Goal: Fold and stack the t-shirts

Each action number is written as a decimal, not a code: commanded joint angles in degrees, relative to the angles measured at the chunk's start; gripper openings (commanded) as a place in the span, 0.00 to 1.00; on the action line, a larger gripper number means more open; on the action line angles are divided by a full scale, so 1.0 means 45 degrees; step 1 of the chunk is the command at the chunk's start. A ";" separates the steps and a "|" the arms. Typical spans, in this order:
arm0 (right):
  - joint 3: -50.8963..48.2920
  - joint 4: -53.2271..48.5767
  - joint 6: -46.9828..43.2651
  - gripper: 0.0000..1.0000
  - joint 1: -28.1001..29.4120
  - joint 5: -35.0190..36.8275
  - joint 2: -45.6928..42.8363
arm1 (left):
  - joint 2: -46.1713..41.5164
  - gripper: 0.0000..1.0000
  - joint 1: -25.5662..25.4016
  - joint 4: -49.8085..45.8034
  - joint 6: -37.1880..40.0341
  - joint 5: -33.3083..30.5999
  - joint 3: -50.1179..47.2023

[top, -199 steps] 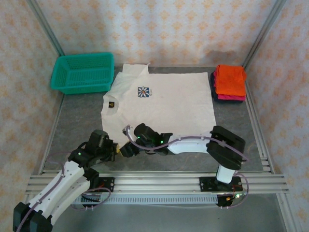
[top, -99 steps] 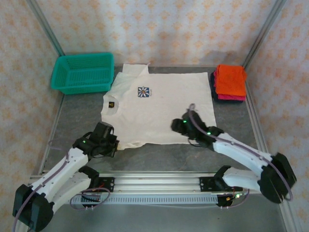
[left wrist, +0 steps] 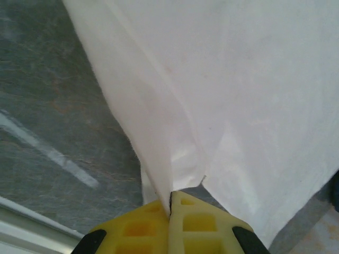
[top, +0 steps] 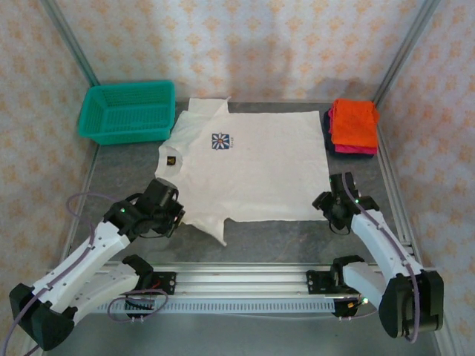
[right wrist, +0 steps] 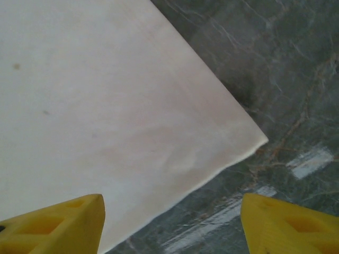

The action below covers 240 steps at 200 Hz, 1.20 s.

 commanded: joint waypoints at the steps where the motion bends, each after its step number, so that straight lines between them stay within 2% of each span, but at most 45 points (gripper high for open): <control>1: -0.0514 -0.0337 0.0060 0.68 -0.0268 0.0147 -0.0041 | -0.0176 0.00 -0.0048 -0.1322 0.0074 -0.0458 -0.0160; 94: -0.1113 0.1267 -0.0280 0.54 -0.1712 -0.0357 0.0949 | -0.0148 0.00 0.0013 -0.0694 -0.0237 -0.1211 -0.0990; 154: -0.0987 0.2256 -0.0559 0.48 -0.1757 -0.0434 0.2345 | -0.0328 0.00 0.0162 -0.0366 -0.0437 -0.1060 -0.1505; 168: -0.1026 0.2492 -0.0569 0.42 -0.1748 -0.0515 0.2562 | -0.0345 0.00 0.0204 -0.0352 -0.0427 -0.1090 -0.1468; 207: -0.1038 0.2464 -0.0750 0.00 -0.1748 -0.0454 0.2716 | -0.0346 0.00 0.0345 -0.0366 -0.0310 -0.1148 -0.1354; 240: -0.0864 0.2225 -0.0891 0.00 -0.1758 -0.0557 0.1745 | -0.0281 0.00 0.0697 -0.0410 0.0111 -0.1313 -0.0899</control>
